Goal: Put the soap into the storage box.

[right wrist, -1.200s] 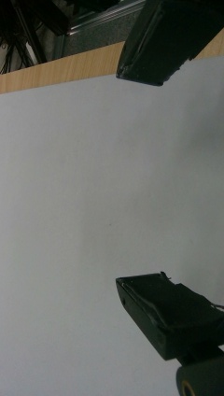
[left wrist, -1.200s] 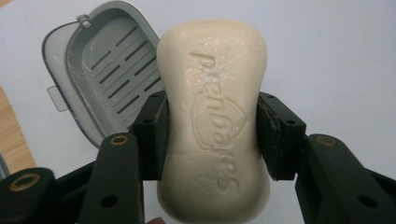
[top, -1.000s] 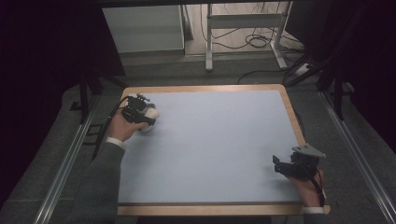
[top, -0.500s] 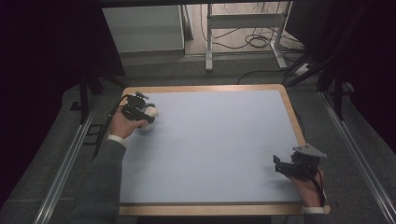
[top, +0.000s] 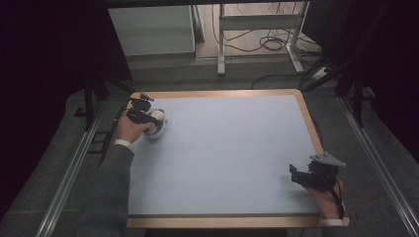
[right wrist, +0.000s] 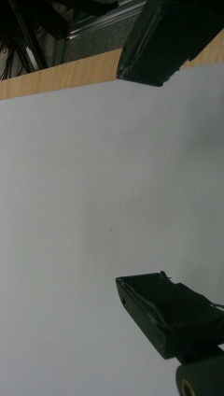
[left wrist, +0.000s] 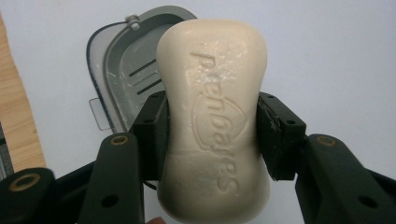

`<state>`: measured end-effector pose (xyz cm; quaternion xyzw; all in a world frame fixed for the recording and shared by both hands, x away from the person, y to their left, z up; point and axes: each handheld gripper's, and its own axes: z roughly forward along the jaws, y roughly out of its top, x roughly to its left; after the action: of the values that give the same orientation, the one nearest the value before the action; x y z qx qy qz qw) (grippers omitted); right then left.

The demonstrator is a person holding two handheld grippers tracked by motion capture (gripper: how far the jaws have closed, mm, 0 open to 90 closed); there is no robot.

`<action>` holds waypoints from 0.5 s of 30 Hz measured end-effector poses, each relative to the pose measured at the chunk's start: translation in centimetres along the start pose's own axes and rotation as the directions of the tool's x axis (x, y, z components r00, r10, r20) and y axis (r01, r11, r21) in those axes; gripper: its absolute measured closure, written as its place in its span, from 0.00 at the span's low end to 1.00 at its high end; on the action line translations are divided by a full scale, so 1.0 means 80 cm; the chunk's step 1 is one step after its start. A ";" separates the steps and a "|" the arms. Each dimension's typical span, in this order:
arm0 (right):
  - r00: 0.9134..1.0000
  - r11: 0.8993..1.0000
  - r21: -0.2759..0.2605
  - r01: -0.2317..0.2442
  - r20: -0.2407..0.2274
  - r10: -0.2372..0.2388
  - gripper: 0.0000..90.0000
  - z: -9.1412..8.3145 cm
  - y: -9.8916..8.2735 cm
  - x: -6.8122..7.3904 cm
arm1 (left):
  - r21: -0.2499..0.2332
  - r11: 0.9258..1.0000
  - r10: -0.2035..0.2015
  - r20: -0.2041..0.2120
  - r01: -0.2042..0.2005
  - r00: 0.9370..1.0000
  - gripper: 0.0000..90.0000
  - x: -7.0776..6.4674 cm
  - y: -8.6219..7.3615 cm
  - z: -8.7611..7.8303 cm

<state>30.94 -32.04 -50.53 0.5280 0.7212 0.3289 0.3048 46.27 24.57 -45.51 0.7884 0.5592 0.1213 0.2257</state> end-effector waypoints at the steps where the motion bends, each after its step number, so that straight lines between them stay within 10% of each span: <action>1: 1.000 1.000 0.000 0.000 0.000 0.000 0.03 0.000 0.000 0.000 | 0.001 1.000 -0.003 -0.002 0.003 1.000 0.55 0.001 0.001 0.002; 15: 1.000 1.000 0.005 0.001 0.006 -0.001 0.03 0.001 -0.001 -0.002 | 0.042 0.998 -0.052 -0.030 0.053 0.998 0.55 0.012 0.008 0.031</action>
<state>30.95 -32.20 -50.63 0.5294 0.7214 0.3255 0.3057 48.22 24.72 -47.37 0.7762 0.5854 0.1148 0.2040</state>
